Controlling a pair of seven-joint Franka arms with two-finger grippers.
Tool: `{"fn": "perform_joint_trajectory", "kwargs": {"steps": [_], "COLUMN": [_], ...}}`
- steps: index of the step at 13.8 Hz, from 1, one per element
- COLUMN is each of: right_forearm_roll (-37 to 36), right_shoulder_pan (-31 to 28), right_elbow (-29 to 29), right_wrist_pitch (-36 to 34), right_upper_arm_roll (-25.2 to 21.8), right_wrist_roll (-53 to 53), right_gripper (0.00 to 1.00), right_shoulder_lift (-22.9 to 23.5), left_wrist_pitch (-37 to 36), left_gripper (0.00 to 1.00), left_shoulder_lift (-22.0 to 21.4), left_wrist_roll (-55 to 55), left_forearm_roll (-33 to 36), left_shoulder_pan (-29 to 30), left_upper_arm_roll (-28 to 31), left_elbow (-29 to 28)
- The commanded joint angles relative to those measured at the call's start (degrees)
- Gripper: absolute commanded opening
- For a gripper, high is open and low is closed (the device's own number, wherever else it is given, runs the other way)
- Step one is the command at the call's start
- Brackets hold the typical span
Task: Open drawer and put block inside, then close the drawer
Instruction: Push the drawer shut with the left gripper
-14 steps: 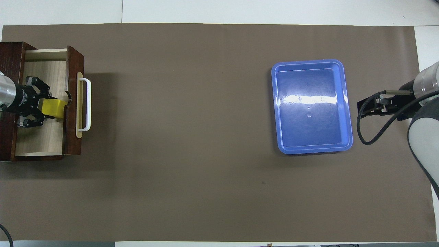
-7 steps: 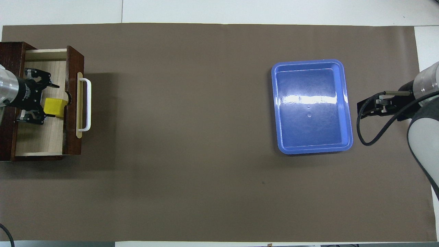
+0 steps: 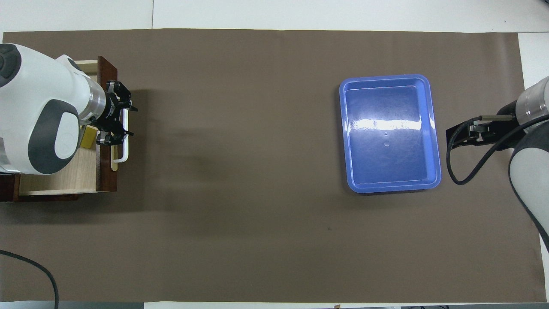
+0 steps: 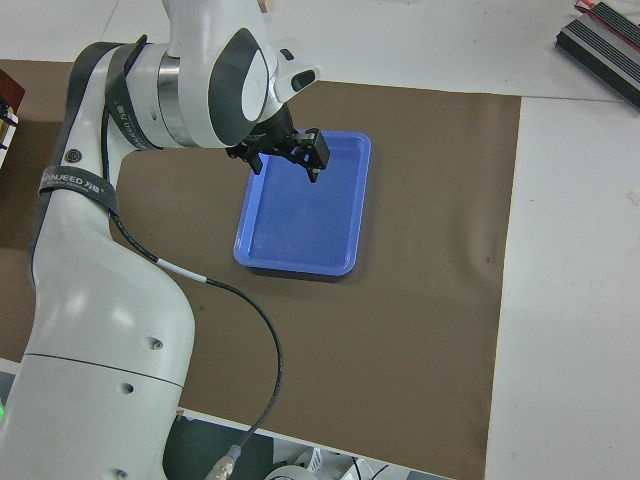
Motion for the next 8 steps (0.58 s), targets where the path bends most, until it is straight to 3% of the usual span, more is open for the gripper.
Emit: {"fn": "perform_joint_trajectory", "kwargs": {"steps": [1,2,4,8], "right_forearm_roll": [0.1,0.1,0.1,0.1], "right_shoulder_pan": [-0.7,-0.7,-0.7,-0.7], "right_elbow": [-1.4,-1.4,-1.4,-1.4], "right_wrist_pitch": [0.2,0.1,0.2,0.0], "right_upper_arm_roll": [0.5,0.5,0.5,0.5], "right_wrist_roll": [-1.2,-1.2,-1.2,-1.2], "right_gripper": [1.00,1.00,1.00,1.00], "right_shoulder_lift": [-1.3,-1.3,-1.3,-1.3], "left_wrist_pitch": [0.9,0.9,0.8,1.4], "left_gripper": [0.81,0.84,1.00,1.00], "left_shoulder_lift": [-1.1,-1.0,-1.0,-0.8], "left_wrist_roll": [3.6,5.5,8.3,11.0], "left_forearm_roll": [0.0,0.8,2.7,2.8], "left_shoulder_pan": [2.1,3.4,5.8,11.5], "left_upper_arm_roll": [0.0,0.0,-0.1,-0.1], "left_elbow": [-1.5,-1.0,-1.0,-0.8]}}
